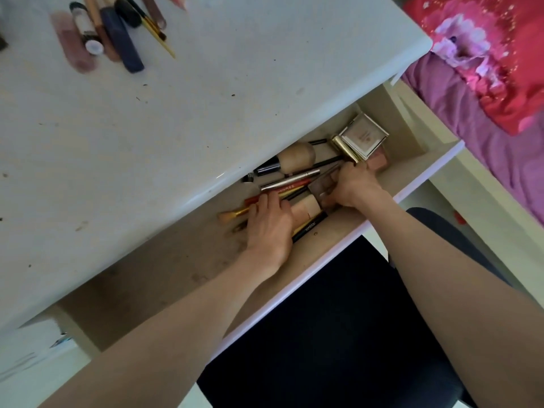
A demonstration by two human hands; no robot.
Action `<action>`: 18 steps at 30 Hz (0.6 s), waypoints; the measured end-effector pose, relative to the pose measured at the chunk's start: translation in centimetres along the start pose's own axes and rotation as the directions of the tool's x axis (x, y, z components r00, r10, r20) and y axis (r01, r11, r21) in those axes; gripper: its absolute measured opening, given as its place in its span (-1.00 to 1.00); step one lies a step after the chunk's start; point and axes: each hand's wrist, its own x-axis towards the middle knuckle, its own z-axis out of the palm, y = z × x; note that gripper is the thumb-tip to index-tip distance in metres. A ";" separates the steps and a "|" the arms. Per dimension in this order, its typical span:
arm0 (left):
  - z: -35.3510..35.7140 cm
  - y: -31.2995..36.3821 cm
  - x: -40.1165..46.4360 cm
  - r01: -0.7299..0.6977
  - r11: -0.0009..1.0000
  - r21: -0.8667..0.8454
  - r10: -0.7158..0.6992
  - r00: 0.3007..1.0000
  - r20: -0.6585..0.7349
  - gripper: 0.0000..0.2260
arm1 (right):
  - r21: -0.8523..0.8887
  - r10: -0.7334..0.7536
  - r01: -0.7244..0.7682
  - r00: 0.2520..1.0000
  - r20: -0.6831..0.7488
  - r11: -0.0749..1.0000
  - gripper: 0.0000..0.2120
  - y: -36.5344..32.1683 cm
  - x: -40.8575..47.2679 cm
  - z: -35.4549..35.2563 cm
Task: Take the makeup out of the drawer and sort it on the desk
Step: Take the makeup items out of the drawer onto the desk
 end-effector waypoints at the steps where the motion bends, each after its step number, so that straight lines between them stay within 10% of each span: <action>1: 0.0 -0.1 0.0 0.013 1.000 -0.015 -0.013 1.000 0.018 -0.71 | 0.014 0.002 -0.002 1.000 0.001 1.000 -0.33 -0.1 -0.1 0.0; 11: -6.0 -2.5 -4.2 0.097 0.851 -0.516 0.037 0.969 0.243 -0.67 | 0.422 -0.096 0.192 0.966 -0.238 0.886 -0.78 -1.2 -6.4 -1.4; 18: -13.5 -6.9 -9.5 0.198 0.653 -0.731 0.035 0.956 0.290 -0.70 | 0.851 0.027 0.316 0.933 -0.359 0.419 -0.86 -4.5 -15.1 -1.8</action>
